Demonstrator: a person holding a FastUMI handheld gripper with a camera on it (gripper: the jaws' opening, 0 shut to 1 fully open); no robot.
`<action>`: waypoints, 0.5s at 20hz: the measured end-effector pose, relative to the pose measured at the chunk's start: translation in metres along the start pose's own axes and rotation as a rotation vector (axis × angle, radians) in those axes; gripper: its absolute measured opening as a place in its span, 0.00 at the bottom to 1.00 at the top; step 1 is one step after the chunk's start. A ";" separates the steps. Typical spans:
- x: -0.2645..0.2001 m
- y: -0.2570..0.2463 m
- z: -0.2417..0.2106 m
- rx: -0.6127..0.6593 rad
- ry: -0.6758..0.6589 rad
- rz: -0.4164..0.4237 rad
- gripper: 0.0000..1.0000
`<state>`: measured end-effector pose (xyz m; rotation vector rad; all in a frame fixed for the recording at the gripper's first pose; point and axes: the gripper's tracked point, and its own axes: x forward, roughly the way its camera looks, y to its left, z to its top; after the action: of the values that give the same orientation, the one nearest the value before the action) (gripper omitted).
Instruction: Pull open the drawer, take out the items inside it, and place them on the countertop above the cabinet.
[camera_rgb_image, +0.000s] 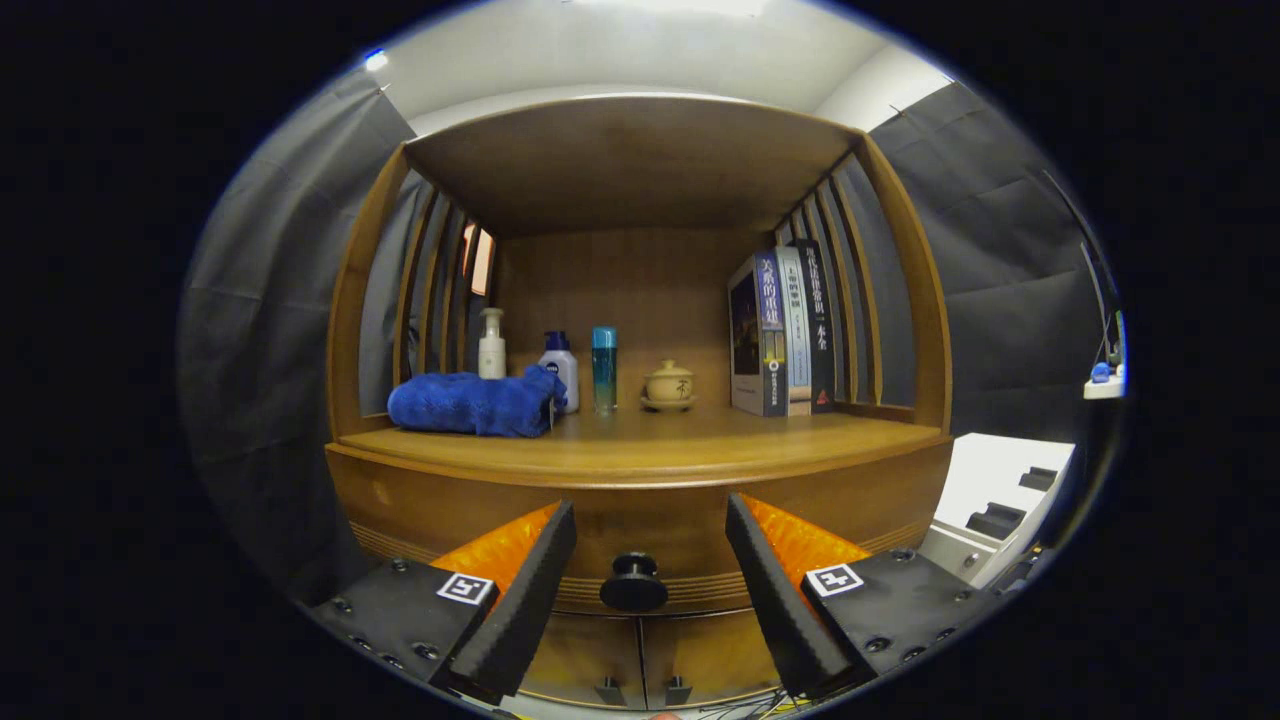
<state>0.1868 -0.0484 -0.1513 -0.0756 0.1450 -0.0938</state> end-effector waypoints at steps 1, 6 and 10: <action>0.005 -0.001 -0.011 0.008 0.025 0.010 0.98; 0.023 -0.005 -0.037 -0.007 0.067 0.024 0.98; 0.028 -0.007 -0.051 -0.025 0.083 0.011 0.79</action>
<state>0.2060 -0.0618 -0.2047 -0.0954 0.2291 -0.0844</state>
